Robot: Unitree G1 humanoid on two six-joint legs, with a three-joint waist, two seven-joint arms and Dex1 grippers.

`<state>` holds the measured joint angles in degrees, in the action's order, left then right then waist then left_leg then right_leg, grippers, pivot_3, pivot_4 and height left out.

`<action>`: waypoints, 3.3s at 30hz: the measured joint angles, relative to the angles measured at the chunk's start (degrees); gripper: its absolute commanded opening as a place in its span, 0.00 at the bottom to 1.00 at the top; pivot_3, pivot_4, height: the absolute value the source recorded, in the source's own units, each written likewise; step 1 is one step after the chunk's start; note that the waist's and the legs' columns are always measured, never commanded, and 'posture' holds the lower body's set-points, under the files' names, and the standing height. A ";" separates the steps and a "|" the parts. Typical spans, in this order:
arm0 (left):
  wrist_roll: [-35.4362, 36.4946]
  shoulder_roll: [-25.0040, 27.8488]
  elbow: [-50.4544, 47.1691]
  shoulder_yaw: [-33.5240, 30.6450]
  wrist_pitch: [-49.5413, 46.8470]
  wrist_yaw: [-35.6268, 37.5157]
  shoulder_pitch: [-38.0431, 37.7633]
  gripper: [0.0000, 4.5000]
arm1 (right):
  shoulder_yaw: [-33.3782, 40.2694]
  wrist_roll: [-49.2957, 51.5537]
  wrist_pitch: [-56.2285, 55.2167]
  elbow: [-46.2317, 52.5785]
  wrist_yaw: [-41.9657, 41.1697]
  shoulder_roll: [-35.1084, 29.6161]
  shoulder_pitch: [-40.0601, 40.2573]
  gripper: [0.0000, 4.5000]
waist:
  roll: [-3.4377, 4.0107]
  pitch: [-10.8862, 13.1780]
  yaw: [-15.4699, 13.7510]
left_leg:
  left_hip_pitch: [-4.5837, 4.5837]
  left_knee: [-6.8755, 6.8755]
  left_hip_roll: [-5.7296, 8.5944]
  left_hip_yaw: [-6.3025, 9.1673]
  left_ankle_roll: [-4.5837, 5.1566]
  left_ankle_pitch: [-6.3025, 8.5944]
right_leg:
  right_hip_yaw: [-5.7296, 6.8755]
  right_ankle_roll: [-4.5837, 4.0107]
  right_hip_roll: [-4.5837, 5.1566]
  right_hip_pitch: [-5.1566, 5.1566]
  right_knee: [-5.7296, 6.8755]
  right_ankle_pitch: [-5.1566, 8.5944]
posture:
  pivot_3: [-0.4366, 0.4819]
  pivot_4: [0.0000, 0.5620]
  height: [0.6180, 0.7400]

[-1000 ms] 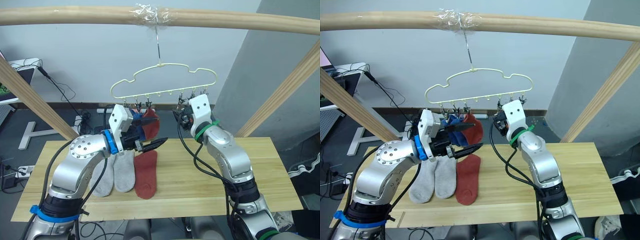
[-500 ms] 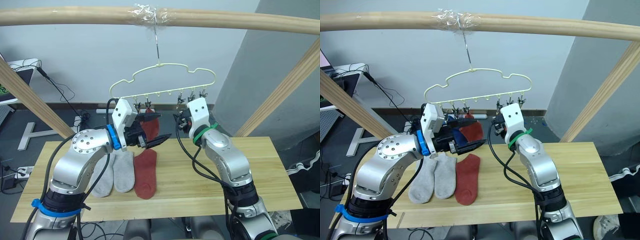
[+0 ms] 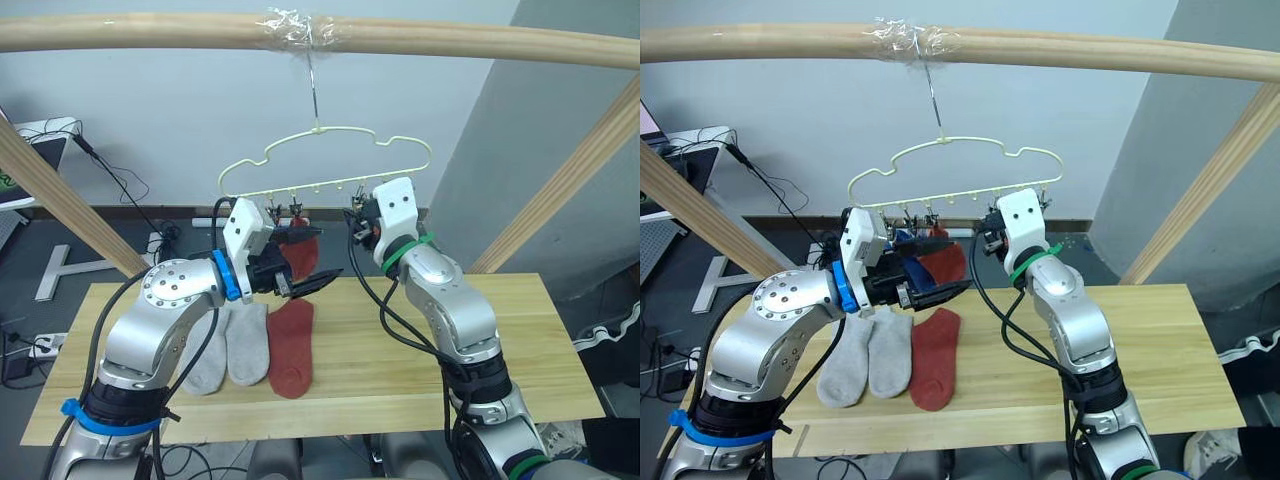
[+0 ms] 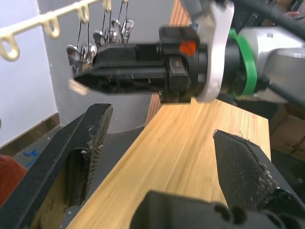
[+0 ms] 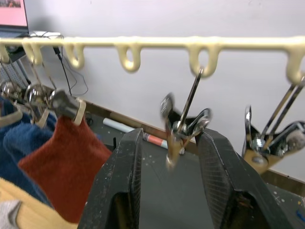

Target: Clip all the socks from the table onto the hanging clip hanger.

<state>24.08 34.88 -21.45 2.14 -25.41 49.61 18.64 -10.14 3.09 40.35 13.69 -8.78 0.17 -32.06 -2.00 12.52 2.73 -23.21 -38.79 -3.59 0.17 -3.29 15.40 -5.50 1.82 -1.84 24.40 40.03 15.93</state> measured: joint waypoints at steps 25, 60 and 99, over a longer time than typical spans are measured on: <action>-1.38 -0.04 2.81 -0.01 4.61 1.19 -1.07 0.87 | 0.97 0.42 -3.06 -4.58 1.69 2.40 -2.44 0.39 | 0.00 -0.04 -0.27 | 0.00 -0.02 0.00 0.00 0.00 0.00 | 0.01 -0.01 0.01 0.00 0.04 0.00 | 0.50 0.27 0.71; -20.35 -7.23 29.66 10.88 8.38 -8.50 -4.18 1.00 | 2.29 0.48 -4.08 -5.21 1.75 4.06 -2.71 0.00 | 0.04 -0.08 -0.31 | 0.03 -0.08 0.02 -0.04 0.01 0.00 | -0.01 -0.01 0.00 0.04 0.19 -0.01 | 0.47 0.30 0.71; -20.44 -18.01 34.69 9.07 30.52 -9.11 0.71 0.00 | 2.45 1.24 -2.57 -4.87 2.12 4.88 -2.81 0.00 | 0.02 -0.13 0.68 | 0.20 -0.14 0.06 -0.09 0.01 -0.01 | -0.12 -0.01 0.00 0.12 0.76 0.00 | 0.43 0.30 0.71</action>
<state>3.64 16.87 13.24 11.21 5.11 40.51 19.35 -7.69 4.34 37.79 8.82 -6.65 5.05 -34.86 -1.99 12.38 3.41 -23.01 -38.93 -3.54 0.08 -3.28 15.39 -5.61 1.81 -1.84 24.52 40.79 15.94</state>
